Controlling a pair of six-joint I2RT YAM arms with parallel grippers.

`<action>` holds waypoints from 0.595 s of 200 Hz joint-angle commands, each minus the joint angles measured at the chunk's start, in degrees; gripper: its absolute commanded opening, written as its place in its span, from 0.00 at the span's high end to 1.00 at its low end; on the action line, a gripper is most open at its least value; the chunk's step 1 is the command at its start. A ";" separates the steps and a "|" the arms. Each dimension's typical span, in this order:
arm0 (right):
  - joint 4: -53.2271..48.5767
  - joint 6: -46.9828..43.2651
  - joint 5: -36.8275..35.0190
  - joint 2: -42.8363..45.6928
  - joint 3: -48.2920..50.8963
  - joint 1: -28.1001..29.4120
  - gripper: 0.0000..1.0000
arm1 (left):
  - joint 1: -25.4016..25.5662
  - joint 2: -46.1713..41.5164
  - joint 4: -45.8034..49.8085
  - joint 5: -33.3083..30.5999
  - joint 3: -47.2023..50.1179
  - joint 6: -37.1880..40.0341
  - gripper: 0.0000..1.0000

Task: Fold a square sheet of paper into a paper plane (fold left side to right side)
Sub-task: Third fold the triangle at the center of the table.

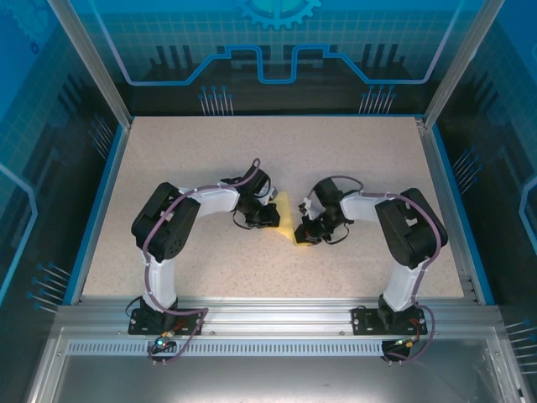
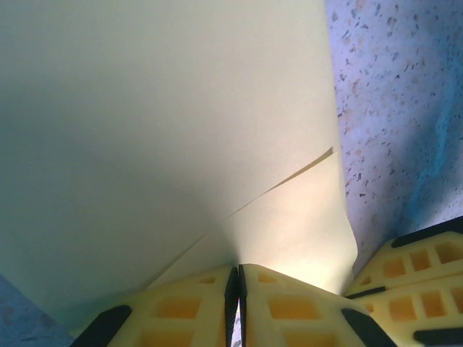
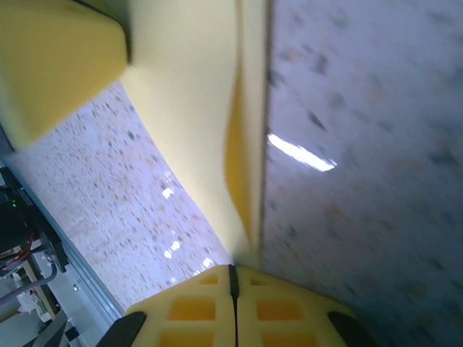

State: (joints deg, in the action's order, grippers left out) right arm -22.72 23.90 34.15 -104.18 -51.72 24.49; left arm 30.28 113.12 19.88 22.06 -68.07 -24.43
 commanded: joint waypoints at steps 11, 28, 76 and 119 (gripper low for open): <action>-8.33 -1.24 -2.43 3.99 1.63 -1.57 0.94 | -0.26 2.74 2.03 -6.25 -0.04 1.03 0.85; -9.50 -0.79 -2.30 5.68 -1.59 -1.14 0.94 | -0.22 2.33 2.07 -5.98 -0.05 1.02 0.85; -8.26 2.24 -3.48 1.79 -7.98 2.17 0.94 | -0.22 1.62 2.08 -5.72 -0.13 1.04 0.85; -5.69 4.59 -6.61 -3.53 -8.96 3.01 0.94 | -0.22 1.23 1.92 -5.14 -0.39 0.90 0.85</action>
State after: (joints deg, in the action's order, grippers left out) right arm -28.03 26.63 29.91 -104.75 -60.07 26.72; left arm 30.28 113.14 20.05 22.11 -68.18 -24.43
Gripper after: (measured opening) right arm 0.064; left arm 0.152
